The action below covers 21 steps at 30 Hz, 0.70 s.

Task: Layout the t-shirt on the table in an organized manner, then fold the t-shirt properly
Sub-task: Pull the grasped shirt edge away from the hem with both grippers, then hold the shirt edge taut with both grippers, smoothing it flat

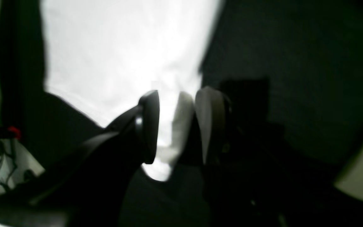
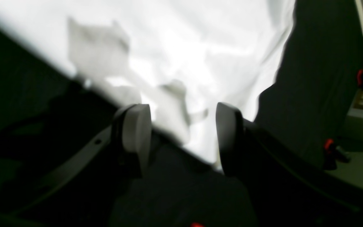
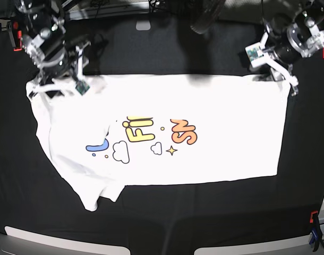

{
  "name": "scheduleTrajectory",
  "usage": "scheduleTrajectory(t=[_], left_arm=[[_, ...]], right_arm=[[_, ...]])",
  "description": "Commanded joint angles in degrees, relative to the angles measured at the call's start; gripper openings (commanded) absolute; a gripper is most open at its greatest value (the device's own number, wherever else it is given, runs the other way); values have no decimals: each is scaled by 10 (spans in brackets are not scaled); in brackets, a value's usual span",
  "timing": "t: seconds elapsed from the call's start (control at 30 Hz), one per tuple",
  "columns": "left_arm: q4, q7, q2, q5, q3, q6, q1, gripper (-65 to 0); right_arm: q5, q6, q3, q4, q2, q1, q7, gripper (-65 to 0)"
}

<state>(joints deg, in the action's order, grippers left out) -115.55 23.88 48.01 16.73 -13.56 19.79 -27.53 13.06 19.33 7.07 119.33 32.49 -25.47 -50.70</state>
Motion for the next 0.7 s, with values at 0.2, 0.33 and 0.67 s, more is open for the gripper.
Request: scheduleTrajectory(t=[0.2, 0.33, 0.67], left_arm=[[110, 0, -21, 17, 3, -5, 19, -443], [121, -5, -41, 46, 3, -45, 20, -443], [121, -30, -44, 58, 3, -84, 21, -487]], right_arm=[[5, -5, -3, 13, 7, -6, 5, -332], [5, -5, -3, 13, 7, -6, 5, -332], [-2, -4, -3, 13, 7, -6, 3, -332]])
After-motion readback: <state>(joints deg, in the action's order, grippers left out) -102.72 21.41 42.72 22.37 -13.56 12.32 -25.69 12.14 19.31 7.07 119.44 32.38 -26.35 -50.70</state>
